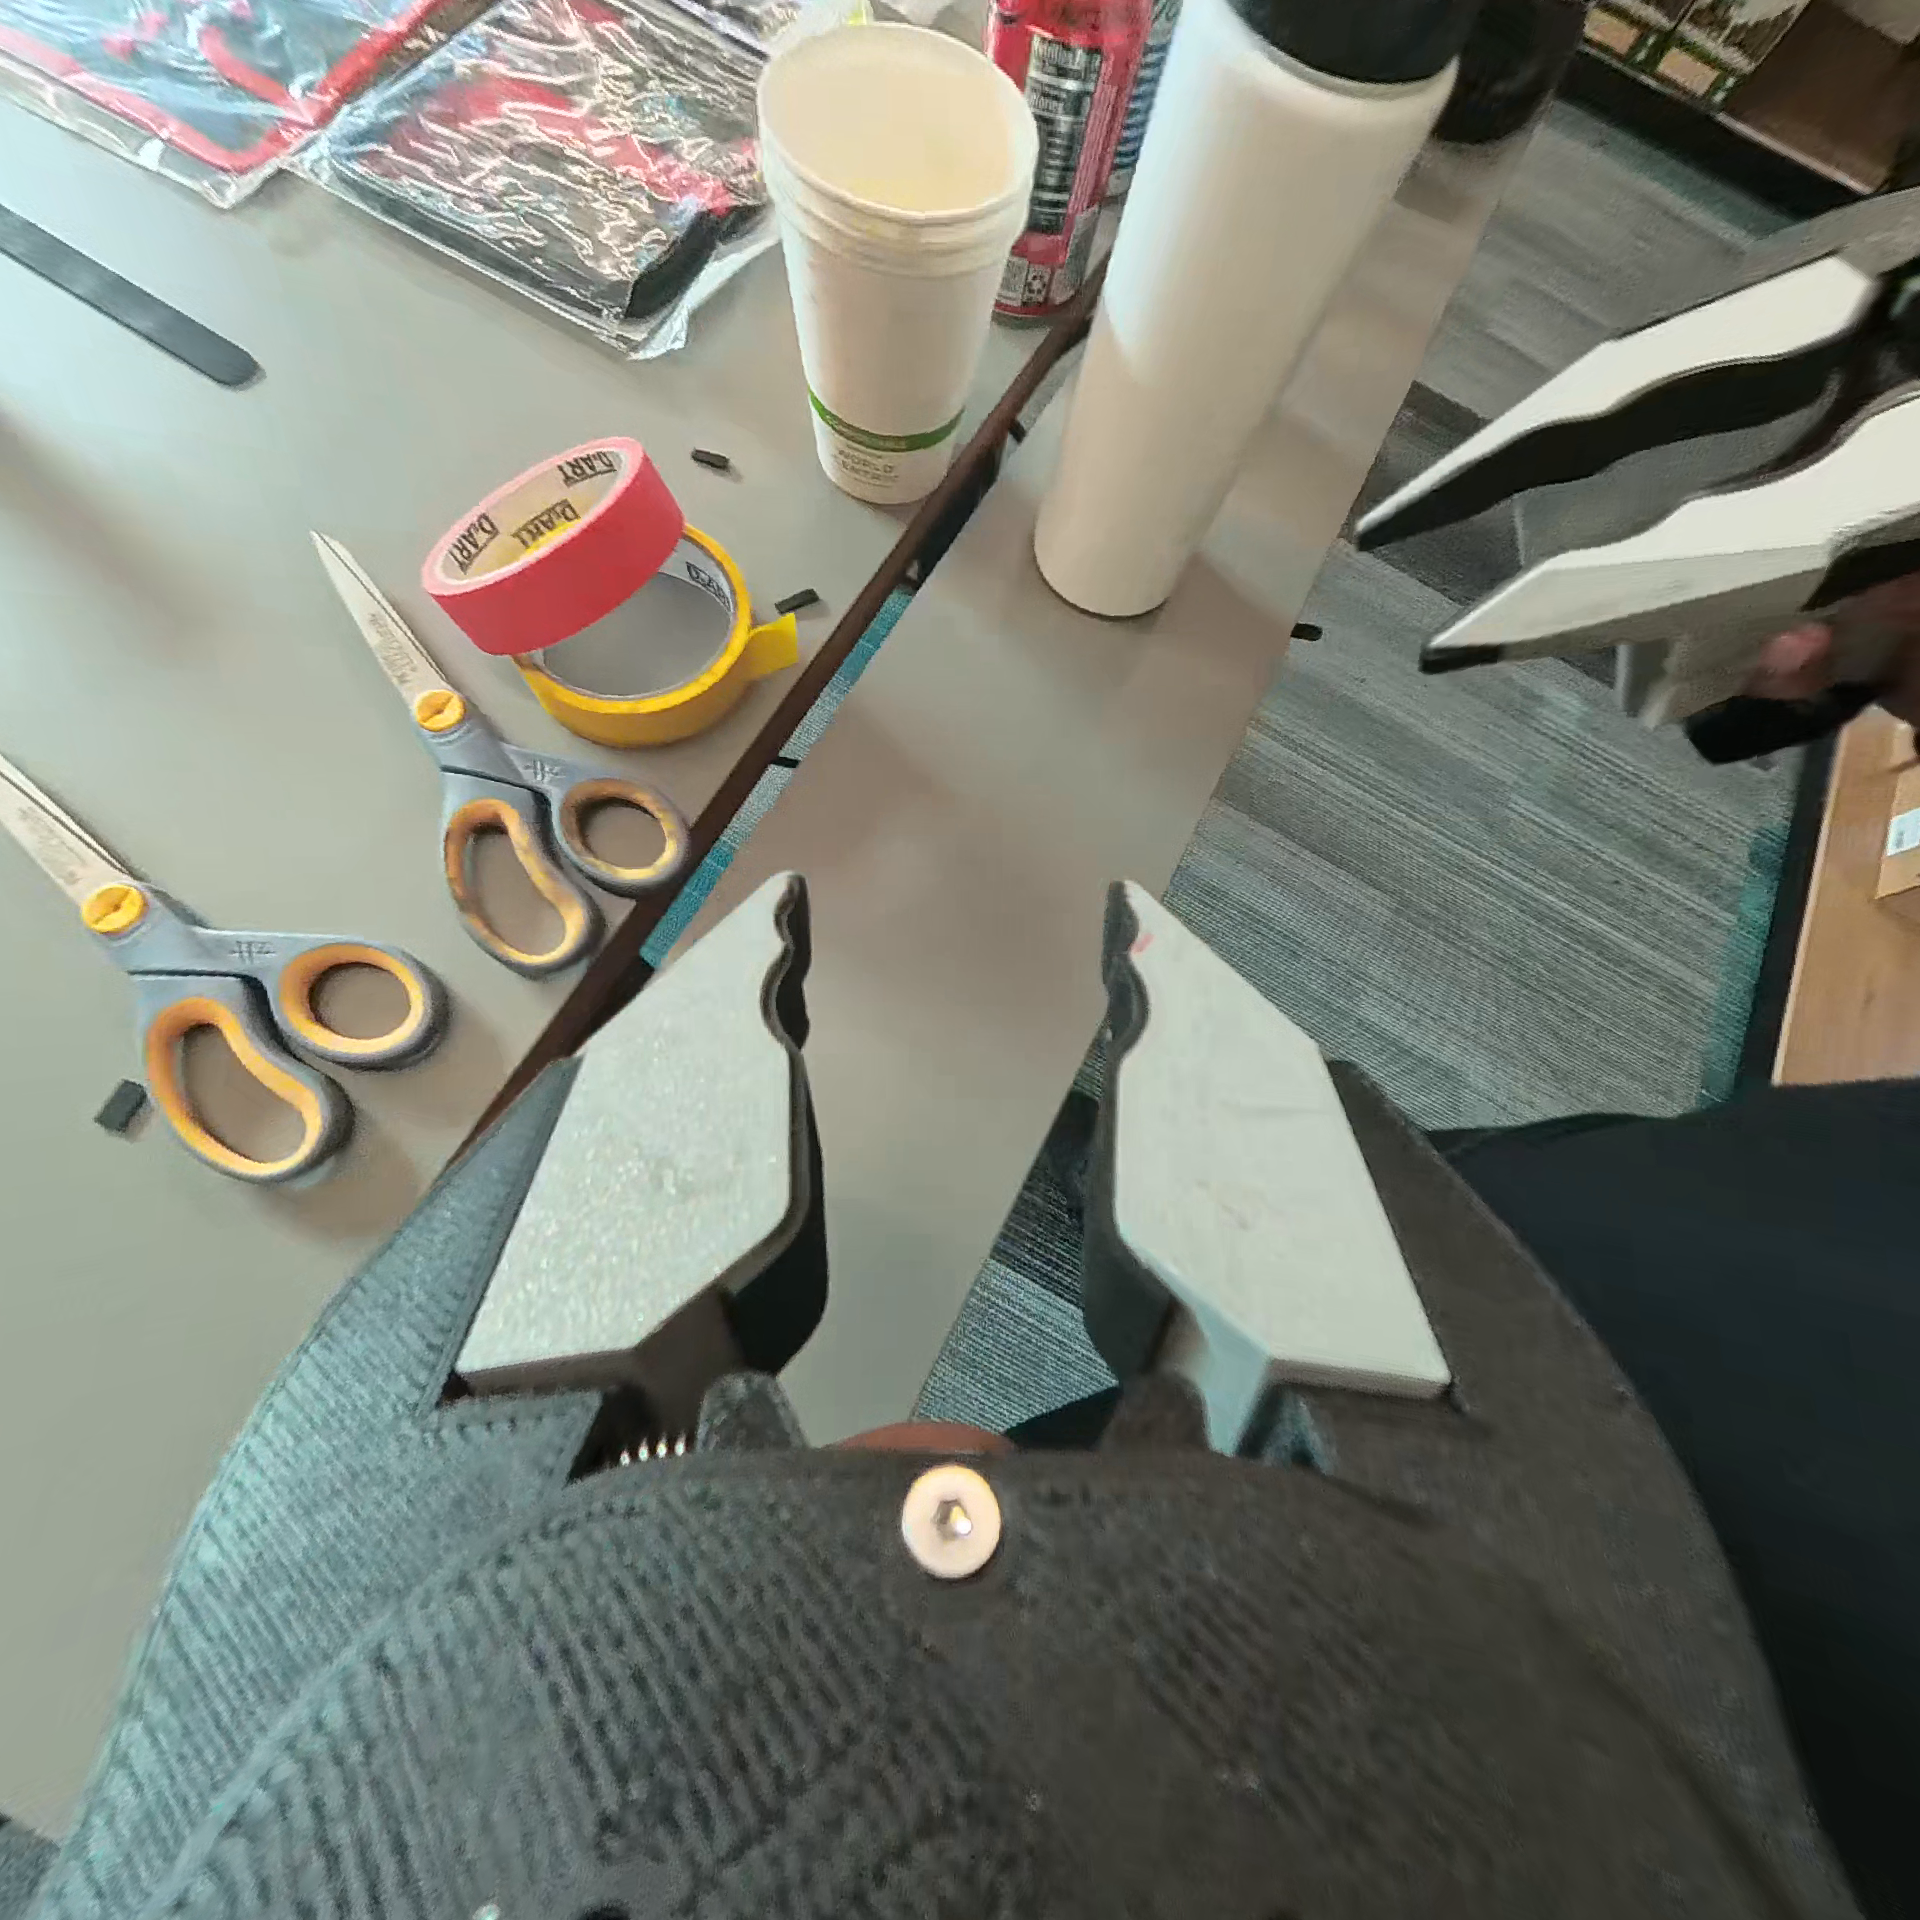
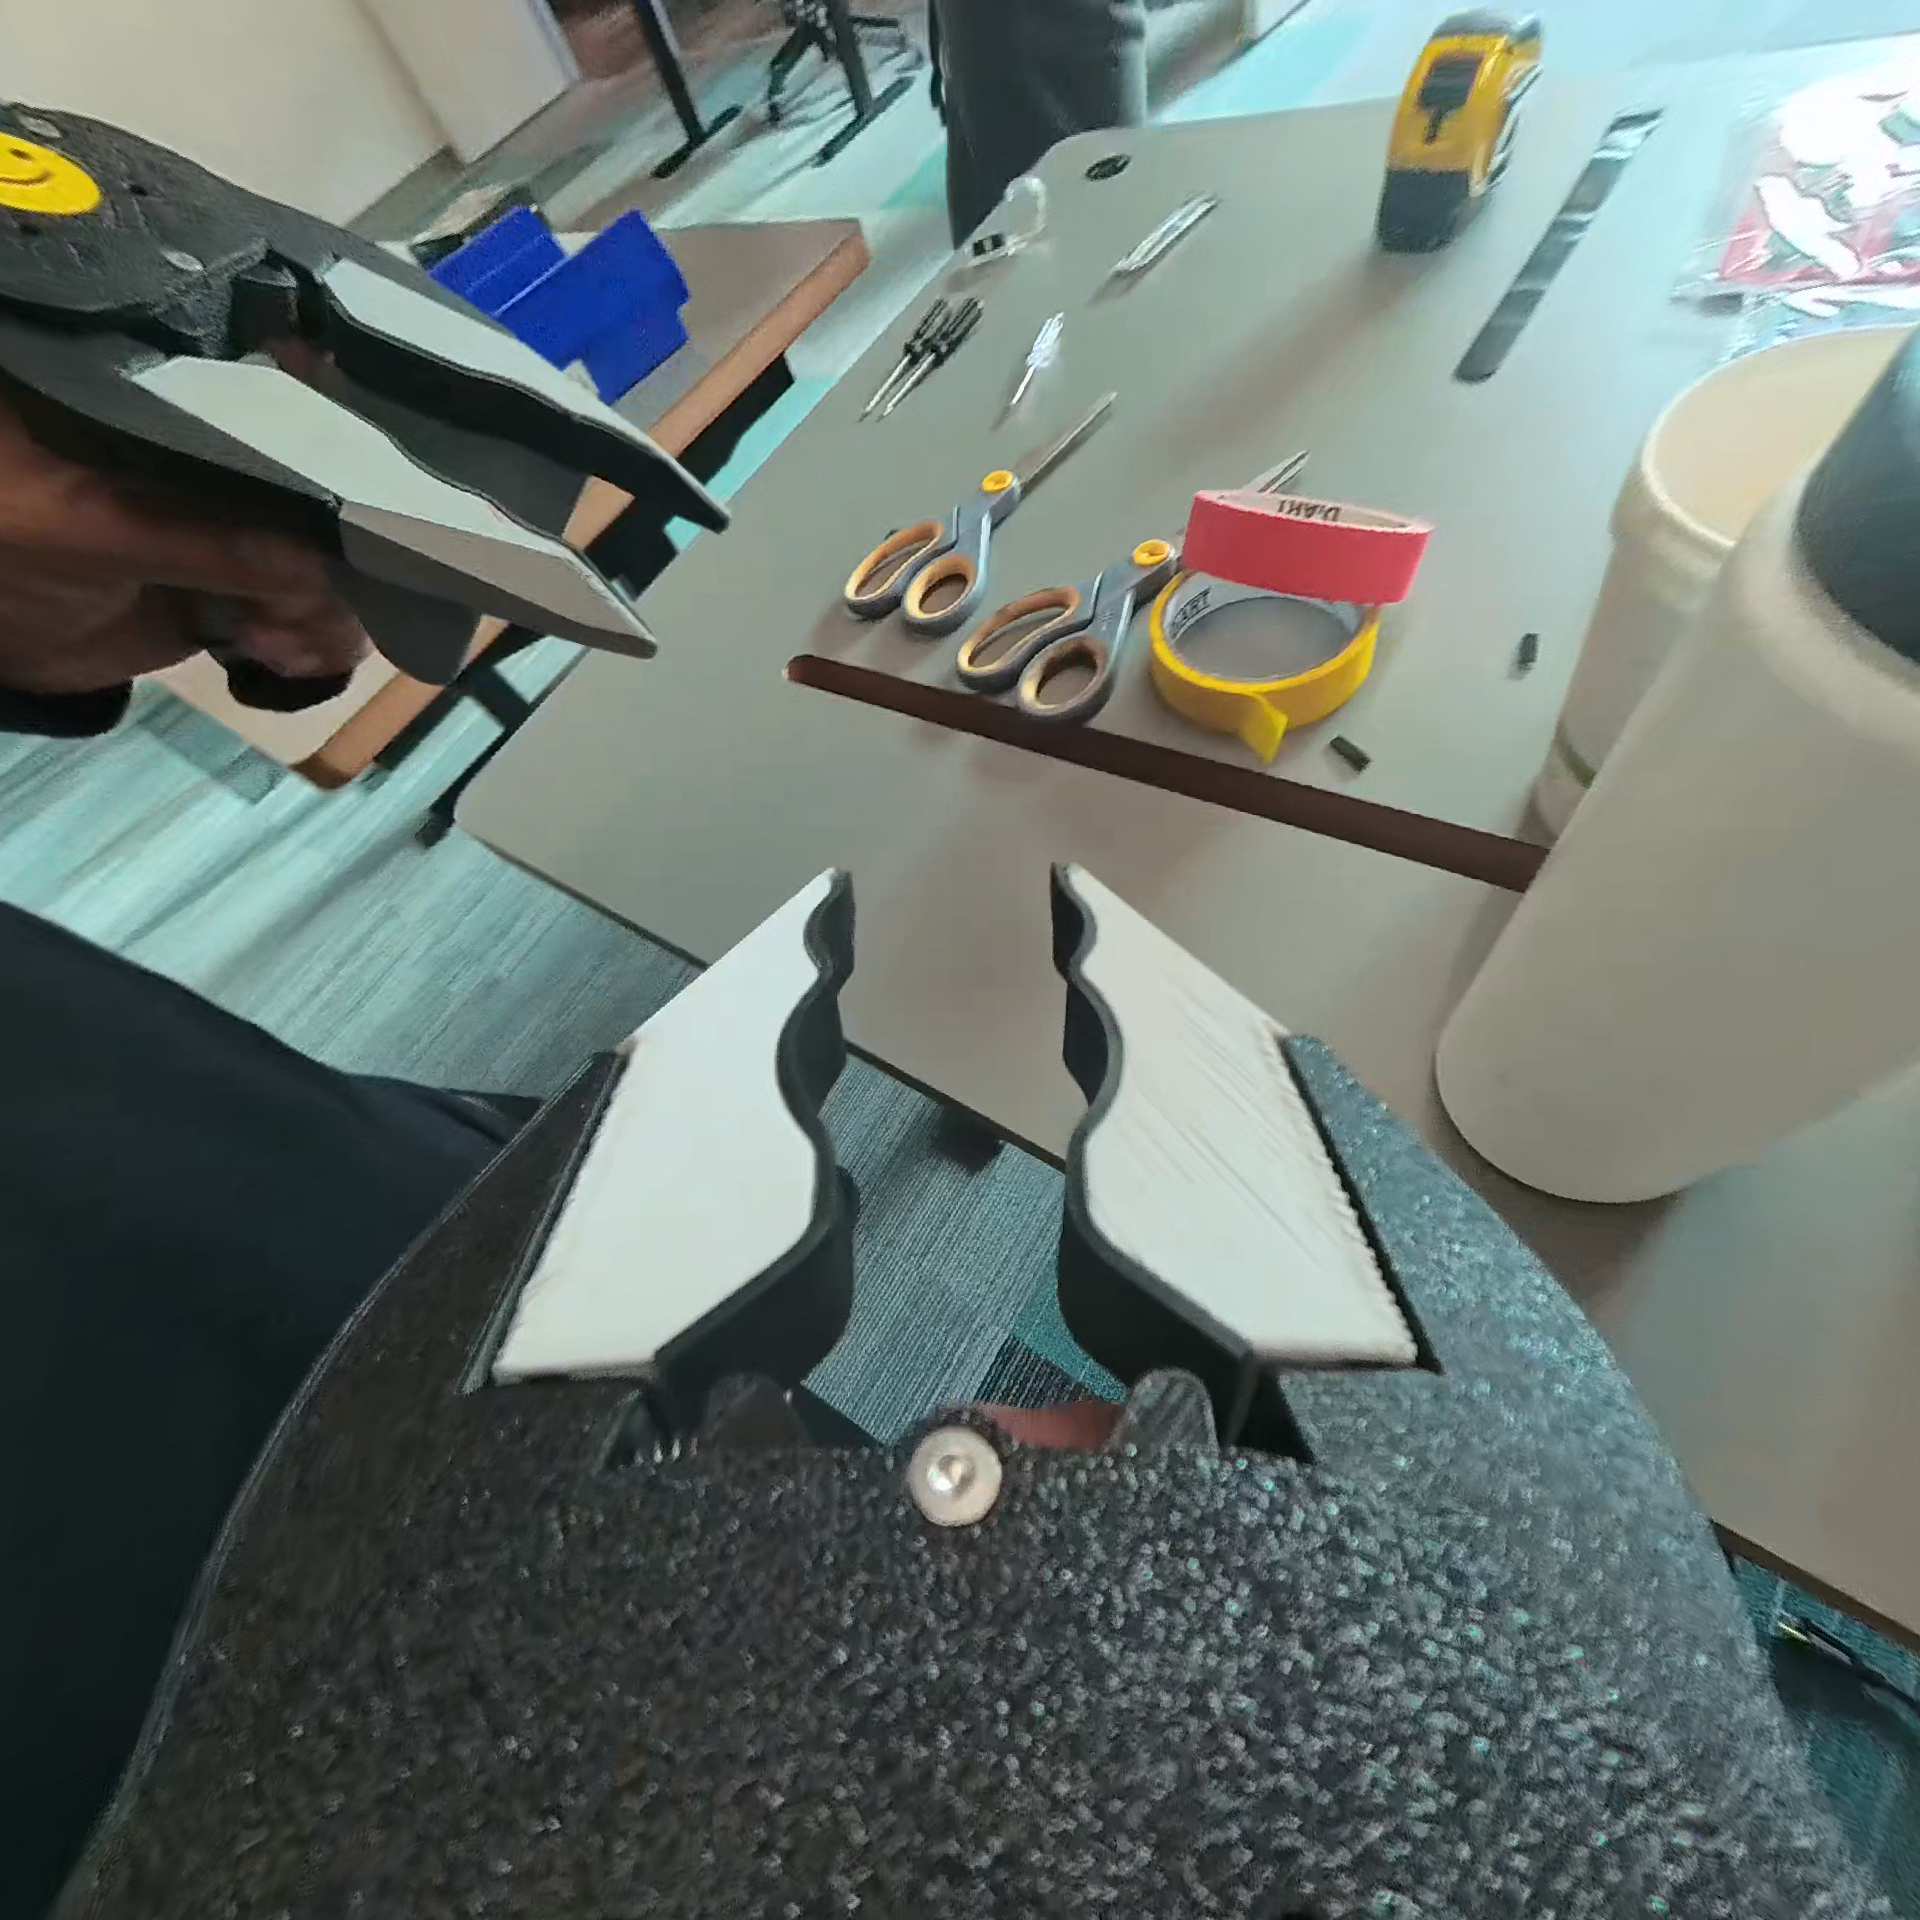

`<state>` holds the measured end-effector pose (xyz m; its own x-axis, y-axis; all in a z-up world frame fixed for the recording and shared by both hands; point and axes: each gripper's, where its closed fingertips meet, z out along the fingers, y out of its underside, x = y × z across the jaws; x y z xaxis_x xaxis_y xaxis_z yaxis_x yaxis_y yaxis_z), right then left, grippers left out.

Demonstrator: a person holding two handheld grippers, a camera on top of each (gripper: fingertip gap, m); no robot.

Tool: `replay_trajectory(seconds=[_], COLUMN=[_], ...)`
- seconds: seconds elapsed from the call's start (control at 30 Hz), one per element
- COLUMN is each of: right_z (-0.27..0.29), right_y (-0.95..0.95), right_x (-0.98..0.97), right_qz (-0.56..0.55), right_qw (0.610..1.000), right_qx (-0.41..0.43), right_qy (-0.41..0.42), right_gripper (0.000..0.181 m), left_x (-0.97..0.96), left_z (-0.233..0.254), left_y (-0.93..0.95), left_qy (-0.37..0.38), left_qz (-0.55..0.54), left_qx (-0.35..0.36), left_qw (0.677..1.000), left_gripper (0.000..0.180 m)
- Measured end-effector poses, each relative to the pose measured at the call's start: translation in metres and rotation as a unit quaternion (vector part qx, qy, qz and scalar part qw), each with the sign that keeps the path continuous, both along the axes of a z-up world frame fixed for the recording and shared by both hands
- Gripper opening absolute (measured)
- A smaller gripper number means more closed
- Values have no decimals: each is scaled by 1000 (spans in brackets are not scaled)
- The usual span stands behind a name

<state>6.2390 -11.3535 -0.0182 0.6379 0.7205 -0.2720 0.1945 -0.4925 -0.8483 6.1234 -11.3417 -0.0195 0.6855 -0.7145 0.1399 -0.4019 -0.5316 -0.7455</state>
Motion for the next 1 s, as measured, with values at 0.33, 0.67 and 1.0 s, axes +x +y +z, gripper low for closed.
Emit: replay_trajectory(seconds=[0.33,0.67,1.0], right_z=[4,-22,-13], right_y=[9,20,-95], right_x=[-38,4,88], right_qz=[82,-108,-261], right_qw=[994,961,902], right_qx=[31,-31,-77], right_qy=[-66,-251,-335], right_gripper=[65,68,51], left_x=[-61,-79,30], left_z=[-11,-17,-45], left_y=[-13,-13,-50], left_qy=[68,101,62], left_qz=[175,198,56], left_qx=[-16,37,48], left_qw=[982,974,995], left_gripper=[70,70,66])
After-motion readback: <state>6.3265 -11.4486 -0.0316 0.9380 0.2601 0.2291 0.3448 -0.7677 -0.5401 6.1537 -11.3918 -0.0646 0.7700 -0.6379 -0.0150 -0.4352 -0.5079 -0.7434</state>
